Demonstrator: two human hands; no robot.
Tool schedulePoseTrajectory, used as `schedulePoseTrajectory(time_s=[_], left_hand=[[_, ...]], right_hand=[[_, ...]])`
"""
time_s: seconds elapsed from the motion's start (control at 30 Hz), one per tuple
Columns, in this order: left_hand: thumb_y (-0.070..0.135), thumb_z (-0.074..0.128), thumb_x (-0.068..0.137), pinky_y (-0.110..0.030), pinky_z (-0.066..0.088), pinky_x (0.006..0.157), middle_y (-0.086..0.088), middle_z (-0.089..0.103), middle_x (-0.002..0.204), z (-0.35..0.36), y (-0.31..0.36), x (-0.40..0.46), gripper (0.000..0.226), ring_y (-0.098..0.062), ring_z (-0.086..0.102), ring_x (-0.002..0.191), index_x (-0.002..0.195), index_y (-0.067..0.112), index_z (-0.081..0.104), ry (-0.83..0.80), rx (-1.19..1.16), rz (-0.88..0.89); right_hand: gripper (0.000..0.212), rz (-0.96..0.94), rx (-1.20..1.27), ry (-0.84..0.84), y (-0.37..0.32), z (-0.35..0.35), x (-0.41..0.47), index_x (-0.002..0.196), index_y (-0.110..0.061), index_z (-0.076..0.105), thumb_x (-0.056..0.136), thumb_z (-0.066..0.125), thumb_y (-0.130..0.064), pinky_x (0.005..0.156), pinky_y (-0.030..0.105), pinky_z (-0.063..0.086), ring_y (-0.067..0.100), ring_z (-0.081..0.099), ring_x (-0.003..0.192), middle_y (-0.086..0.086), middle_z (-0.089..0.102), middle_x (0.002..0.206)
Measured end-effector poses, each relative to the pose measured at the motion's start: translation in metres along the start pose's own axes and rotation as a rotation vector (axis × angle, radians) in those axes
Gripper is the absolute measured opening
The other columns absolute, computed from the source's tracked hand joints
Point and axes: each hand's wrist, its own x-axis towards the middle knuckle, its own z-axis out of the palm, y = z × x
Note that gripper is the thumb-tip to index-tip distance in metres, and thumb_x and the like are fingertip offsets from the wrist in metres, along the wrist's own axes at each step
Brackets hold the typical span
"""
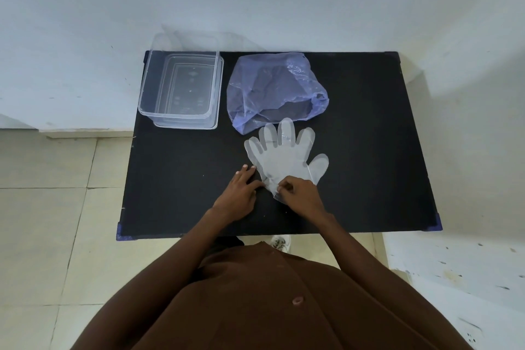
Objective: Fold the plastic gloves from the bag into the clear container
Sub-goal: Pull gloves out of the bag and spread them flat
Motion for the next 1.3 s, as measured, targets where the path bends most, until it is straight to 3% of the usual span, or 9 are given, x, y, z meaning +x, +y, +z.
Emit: schedulePoseTrajectory(time_s=[0.17,0.47,0.6,0.7,0.83,0.97,1.3], left_hand=[[0.019,0.043,0.101,-0.044,0.007,0.129,-0.012,0.019,0.166,-0.001,-0.004,-0.001,0.044,-0.032,0.005,0.156,0.144,0.022,0.050,-0.015,-0.008,0.003],[0.020,0.045,0.101,-0.046,0.016,0.127,-0.012,0.029,0.162,-0.002,0.001,0.002,0.036,-0.035,0.013,0.155,0.135,0.018,0.059,0.001,-0.016,-0.011],[0.031,0.046,0.103,-0.050,0.025,0.124,-0.015,0.042,0.153,-0.004,0.009,0.005,0.035,-0.036,0.027,0.150,0.124,0.013,0.067,0.037,-0.026,-0.031],[0.041,0.045,0.102,-0.045,0.034,0.118,-0.012,0.050,0.145,-0.009,0.018,0.012,0.042,-0.034,0.040,0.140,0.119,0.012,0.071,0.071,-0.030,-0.110],[0.043,0.055,0.095,-0.046,0.041,0.106,-0.006,0.046,0.138,-0.015,0.029,0.020,0.041,-0.029,0.043,0.130,0.127,0.017,0.056,0.017,0.100,-0.174],[0.044,0.060,0.091,-0.045,0.036,0.111,-0.005,0.040,0.142,-0.012,0.031,0.020,0.056,-0.028,0.039,0.134,0.141,0.022,0.045,-0.006,0.145,-0.192],[0.053,0.067,0.084,-0.045,0.032,0.117,-0.004,0.033,0.150,-0.010,0.027,0.015,0.081,-0.027,0.031,0.142,0.150,0.020,0.033,-0.029,0.154,-0.170]], right_hand=[[0.014,0.036,0.063,-0.003,0.001,-0.002,0.002,0.097,-0.022,0.072,0.094,0.060,-0.027,0.087,0.026,0.050,0.010,0.066,0.094,-0.004,0.075,0.102],[0.013,0.113,0.255,0.048,0.006,-0.006,0.001,0.095,-0.018,0.067,0.097,0.056,-0.024,0.084,0.028,0.052,0.014,0.064,0.094,-0.003,0.070,0.099],[0.011,0.123,0.278,0.060,0.005,-0.009,0.001,0.095,-0.018,0.063,0.099,0.053,-0.022,0.079,0.026,0.047,0.014,0.061,0.093,-0.004,0.065,0.097],[0.011,0.115,0.274,0.120,0.003,-0.010,-0.001,0.097,-0.017,0.060,0.100,0.052,-0.023,0.078,0.025,0.046,0.013,0.060,0.092,0.000,0.065,0.100],[0.011,0.074,0.192,0.268,0.001,-0.014,-0.004,0.103,-0.014,0.060,0.101,0.052,-0.023,0.078,0.025,0.050,0.011,0.059,0.090,0.005,0.068,0.106],[0.014,0.104,0.210,0.330,0.003,-0.020,-0.008,0.108,-0.014,0.059,0.102,0.052,-0.025,0.079,0.024,0.051,0.015,0.063,0.096,0.006,0.067,0.111],[0.017,0.123,0.164,0.411,-0.001,-0.042,-0.005,0.108,-0.014,0.060,0.103,0.051,-0.026,0.079,0.024,0.053,0.020,0.069,0.098,0.006,0.069,0.111]])
